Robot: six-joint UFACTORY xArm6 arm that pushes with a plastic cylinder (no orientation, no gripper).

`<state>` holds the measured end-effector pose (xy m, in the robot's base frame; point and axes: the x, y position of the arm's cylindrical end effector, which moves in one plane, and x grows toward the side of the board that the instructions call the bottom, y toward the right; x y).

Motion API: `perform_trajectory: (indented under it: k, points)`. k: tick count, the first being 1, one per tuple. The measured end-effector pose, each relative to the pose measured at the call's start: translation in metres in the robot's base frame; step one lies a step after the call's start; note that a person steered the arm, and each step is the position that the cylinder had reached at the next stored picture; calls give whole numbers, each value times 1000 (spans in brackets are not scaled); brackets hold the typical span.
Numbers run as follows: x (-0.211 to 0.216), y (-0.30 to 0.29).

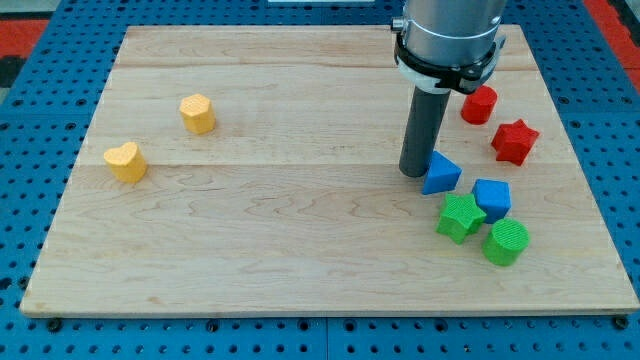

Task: Slide the red blocks towards the top right corner

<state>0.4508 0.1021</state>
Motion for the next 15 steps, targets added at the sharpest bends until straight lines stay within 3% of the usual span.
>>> perform_trajectory:
  k: [1,4,5,7,8,9,10,11,12,15]
  points:
    - [-26,-15]
    - [-166,-29]
    - [-191,-29]
    - [-191,-7]
    - [-202,88]
    - [-188,166]
    - [-121,155]
    - [-85,112]
    - [-83,56]
    - [-130,35]
